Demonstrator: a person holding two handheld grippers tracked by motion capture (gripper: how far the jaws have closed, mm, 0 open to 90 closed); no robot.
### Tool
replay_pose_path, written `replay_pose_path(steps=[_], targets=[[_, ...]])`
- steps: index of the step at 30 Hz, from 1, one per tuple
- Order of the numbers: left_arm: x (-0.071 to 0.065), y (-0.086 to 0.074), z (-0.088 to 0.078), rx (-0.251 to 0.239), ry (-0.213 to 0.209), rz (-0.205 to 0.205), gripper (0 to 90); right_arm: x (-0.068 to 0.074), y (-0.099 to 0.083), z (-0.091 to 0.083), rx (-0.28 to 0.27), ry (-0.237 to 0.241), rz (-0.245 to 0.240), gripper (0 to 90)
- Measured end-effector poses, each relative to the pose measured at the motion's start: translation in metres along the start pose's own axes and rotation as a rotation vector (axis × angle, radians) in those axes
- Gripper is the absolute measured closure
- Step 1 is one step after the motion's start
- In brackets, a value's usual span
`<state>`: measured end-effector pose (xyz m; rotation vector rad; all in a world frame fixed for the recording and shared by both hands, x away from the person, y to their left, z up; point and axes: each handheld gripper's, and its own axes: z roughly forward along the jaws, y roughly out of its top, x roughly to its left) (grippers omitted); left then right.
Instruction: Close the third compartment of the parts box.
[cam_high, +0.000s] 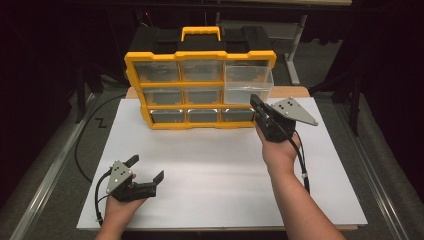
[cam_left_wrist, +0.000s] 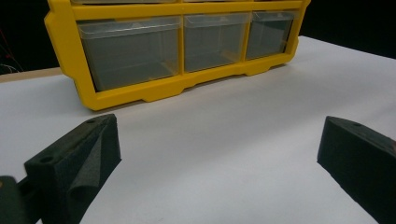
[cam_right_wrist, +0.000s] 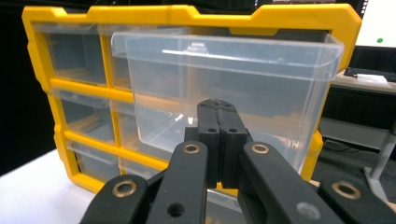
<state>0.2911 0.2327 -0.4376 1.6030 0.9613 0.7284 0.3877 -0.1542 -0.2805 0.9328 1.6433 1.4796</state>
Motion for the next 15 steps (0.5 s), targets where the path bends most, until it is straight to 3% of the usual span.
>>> replay_pose_path(steps=[15], targets=[[-0.0008,0.0005,-0.0016,-0.011,-0.001,-0.004,0.2,0.0042,0.008,0.0062,-0.009,-0.029,-0.007,90.0]])
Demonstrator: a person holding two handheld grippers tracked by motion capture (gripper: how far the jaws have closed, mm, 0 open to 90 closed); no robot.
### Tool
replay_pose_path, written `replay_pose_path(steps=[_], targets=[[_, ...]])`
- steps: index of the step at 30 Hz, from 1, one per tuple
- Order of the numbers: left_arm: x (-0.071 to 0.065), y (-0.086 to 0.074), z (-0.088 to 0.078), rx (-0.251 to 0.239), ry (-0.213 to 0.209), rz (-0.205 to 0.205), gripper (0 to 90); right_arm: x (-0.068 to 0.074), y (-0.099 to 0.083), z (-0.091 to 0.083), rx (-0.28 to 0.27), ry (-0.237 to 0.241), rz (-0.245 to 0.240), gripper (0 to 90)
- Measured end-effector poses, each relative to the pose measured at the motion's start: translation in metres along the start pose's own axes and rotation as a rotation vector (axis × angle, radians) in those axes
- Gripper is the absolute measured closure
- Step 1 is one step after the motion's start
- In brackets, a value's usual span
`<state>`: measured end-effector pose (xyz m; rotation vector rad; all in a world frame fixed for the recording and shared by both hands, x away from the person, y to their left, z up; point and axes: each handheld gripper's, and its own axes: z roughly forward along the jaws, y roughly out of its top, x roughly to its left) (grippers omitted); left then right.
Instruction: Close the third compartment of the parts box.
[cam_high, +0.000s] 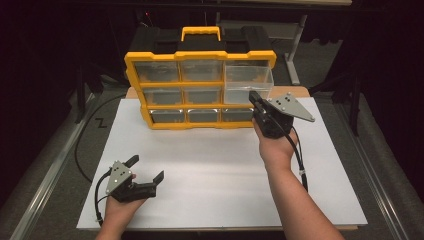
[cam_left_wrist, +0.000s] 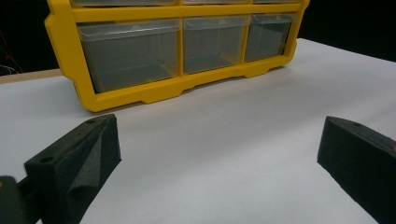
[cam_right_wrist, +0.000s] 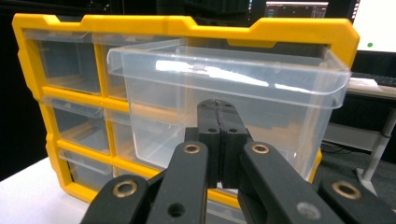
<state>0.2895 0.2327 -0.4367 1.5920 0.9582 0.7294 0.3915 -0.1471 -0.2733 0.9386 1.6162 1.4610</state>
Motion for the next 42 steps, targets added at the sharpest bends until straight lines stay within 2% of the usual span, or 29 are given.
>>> replay_pose_path(steps=[17,42], targets=[[0.001,-0.001,-0.001,-0.004,-0.005,-0.01,0.2,0.003,0.007,0.003,-0.017,-0.012,-0.003,90.0],[0.001,-0.001,0.0,0.003,-0.014,0.002,0.2,0.0,0.009,0.025,0.002,-0.044,-0.027,90.0]])
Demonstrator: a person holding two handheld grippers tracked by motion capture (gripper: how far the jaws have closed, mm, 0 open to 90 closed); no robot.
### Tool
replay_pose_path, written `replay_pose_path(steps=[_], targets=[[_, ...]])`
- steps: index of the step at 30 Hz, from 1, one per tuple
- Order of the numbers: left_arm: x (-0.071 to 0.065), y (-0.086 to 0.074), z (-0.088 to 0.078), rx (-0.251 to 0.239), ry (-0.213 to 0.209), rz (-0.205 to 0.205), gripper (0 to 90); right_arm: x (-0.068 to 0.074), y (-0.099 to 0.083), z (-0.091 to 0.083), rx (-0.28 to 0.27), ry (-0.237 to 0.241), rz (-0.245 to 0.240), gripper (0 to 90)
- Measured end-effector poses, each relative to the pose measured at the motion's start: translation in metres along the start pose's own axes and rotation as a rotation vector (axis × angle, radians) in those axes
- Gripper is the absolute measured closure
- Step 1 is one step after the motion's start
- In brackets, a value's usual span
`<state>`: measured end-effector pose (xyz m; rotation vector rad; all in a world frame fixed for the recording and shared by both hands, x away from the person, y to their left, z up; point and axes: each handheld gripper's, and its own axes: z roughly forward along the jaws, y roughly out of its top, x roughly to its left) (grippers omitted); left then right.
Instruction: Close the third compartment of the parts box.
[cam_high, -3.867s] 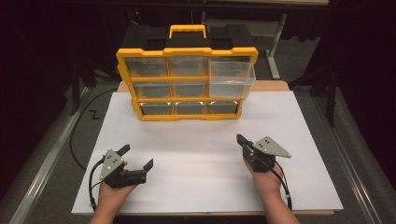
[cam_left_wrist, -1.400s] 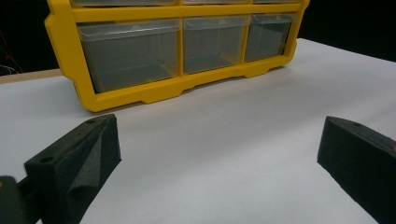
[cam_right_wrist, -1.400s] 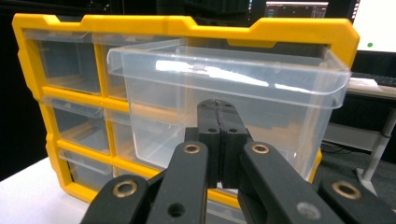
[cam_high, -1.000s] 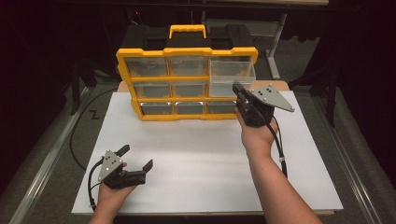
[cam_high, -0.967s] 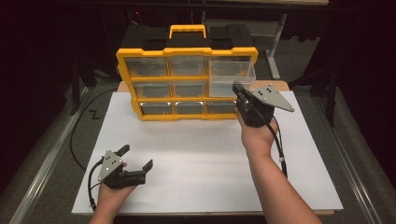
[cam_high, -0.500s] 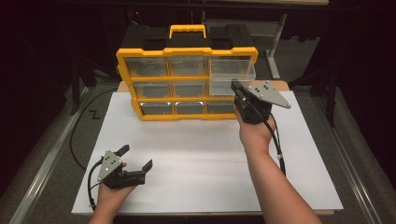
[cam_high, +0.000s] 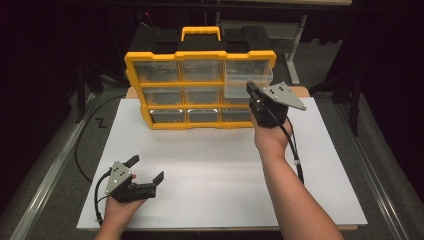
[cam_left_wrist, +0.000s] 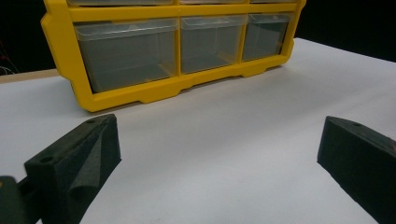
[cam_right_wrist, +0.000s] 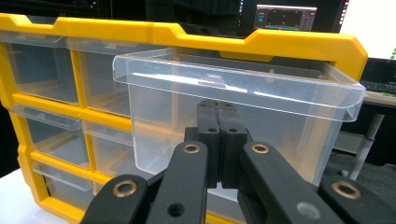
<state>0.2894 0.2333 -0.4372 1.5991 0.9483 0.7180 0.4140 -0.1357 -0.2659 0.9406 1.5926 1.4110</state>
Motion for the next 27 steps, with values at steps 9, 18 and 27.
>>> replay_pose_path(steps=[9,18,27], targets=[[0.0,0.0,0.001,0.007,-0.004,-0.001,0.2,-0.001,0.004,0.007,0.007,-0.014,-0.015,90.0],[-0.001,-0.001,0.001,0.008,-0.008,0.001,0.2,-0.005,0.004,0.015,0.014,-0.021,-0.001,90.0],[-0.001,-0.001,0.001,0.008,-0.007,-0.002,0.2,-0.008,0.005,0.028,0.024,-0.033,-0.01,90.0]])
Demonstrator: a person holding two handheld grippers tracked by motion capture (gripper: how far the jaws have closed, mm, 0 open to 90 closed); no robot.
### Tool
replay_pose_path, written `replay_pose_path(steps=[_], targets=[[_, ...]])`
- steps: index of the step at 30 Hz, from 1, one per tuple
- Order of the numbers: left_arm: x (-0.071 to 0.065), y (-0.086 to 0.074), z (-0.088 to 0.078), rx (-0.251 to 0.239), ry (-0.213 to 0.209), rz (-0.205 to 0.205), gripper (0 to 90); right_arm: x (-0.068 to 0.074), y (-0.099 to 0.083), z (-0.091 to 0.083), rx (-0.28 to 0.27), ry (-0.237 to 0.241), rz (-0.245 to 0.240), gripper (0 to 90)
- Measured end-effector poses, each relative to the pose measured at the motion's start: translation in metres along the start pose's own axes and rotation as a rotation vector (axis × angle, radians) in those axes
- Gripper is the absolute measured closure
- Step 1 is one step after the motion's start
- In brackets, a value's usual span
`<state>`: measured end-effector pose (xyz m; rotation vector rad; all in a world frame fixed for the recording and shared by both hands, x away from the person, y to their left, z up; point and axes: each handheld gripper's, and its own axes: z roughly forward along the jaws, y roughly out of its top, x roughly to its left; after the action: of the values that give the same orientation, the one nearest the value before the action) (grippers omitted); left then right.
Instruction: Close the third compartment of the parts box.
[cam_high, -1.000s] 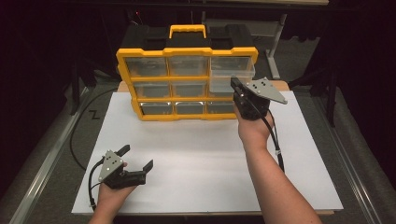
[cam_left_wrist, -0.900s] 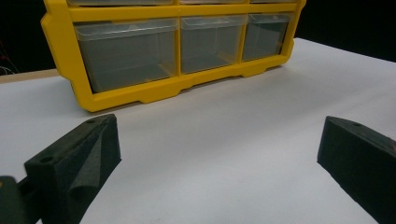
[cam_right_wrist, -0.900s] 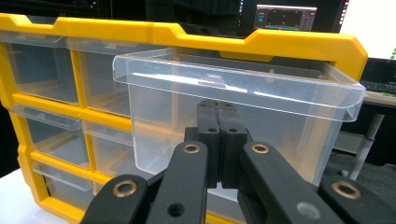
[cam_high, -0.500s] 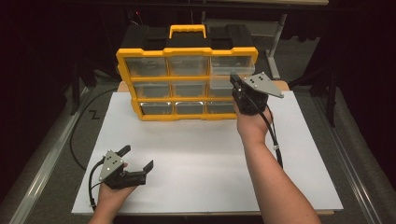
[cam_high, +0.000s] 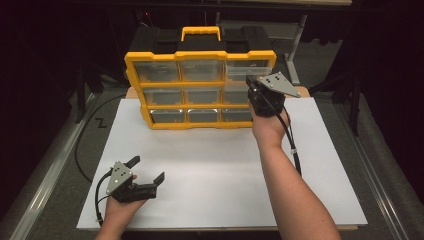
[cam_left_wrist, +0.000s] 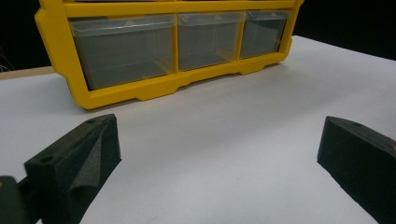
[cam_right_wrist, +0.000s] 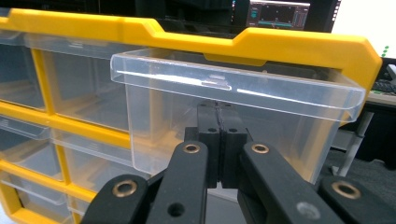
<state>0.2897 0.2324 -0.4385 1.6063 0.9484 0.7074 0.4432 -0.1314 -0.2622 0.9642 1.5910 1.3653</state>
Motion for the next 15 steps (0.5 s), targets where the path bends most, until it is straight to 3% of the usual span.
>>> replay_pose_path(steps=[15], targets=[[0.001,0.0,-0.001,-0.001,-0.002,-0.007,0.2,-0.006,-0.006,0.025,0.039,-0.033,0.0,90.0]])
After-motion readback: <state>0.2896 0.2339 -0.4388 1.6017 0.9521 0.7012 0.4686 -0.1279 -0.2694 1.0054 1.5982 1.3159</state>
